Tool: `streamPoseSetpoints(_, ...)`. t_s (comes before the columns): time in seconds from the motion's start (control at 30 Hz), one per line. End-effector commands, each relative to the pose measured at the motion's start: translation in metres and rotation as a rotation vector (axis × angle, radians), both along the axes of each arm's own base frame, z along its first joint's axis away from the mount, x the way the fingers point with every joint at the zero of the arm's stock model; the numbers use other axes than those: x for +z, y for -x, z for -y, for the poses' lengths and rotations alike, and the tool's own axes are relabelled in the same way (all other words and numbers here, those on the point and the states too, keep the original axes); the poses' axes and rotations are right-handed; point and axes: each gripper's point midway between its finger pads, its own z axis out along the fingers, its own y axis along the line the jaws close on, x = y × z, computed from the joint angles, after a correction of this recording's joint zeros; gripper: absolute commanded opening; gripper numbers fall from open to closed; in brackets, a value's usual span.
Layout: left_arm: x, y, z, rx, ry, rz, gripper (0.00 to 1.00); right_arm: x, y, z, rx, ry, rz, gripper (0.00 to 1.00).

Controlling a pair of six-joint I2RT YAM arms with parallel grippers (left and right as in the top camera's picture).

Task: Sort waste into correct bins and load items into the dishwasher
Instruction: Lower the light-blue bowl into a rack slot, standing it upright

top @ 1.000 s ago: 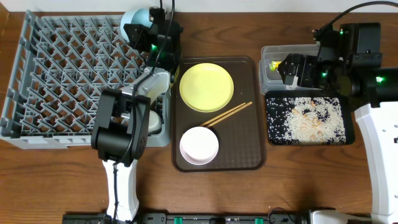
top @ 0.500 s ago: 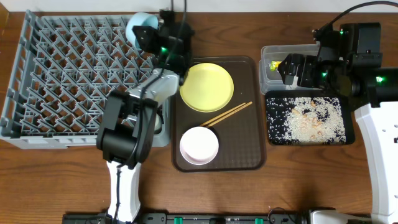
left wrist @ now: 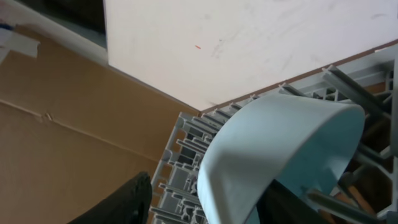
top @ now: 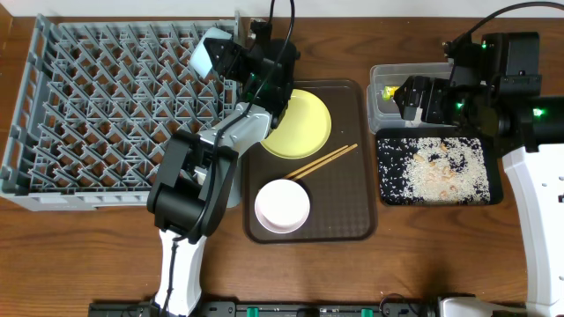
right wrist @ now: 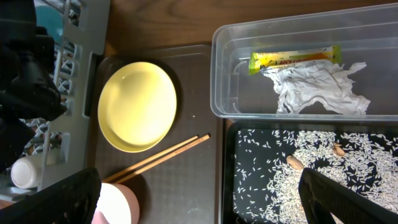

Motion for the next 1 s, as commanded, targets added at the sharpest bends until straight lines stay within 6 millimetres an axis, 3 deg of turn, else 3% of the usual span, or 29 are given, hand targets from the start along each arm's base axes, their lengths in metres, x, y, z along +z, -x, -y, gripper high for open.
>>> streamPoseSetpoints(0.0, 0.024, 0.008, 0.015, -0.007, 0.059, 0.096, 0.58, -0.001, -0.001, 0.005, -0.021, -0.004, -0.005, 0.99)
streamPoseSetpoints(0.13, 0.032, 0.015, 0.033, -0.038, 0.1, 0.128, 0.64, -0.001, -0.001, 0.005, -0.021, -0.004, -0.005, 0.99)
streamPoseSetpoints(0.33, 0.006, 0.019, 0.033, -0.048, 0.166, 0.083, 0.67, -0.001, -0.001, 0.005, -0.021, -0.004, -0.005, 0.99)
streamPoseSetpoints(0.47, -0.004, 0.016, 0.024, -0.045, 0.214, 0.074, 0.67, -0.001, -0.001, 0.005, -0.021, -0.004, -0.006, 0.99)
streamPoseSetpoints(0.7, 0.005, 0.011, 0.001, -0.029, 0.252, 0.097, 0.67, -0.001, -0.001, 0.005, -0.021, -0.004, -0.005, 0.99)
streamPoseSetpoints(0.97, -0.001, 0.0, -0.016, -0.072, 0.351, 0.072, 0.68, -0.001, -0.001, 0.005, -0.021, -0.004, -0.006, 0.99)
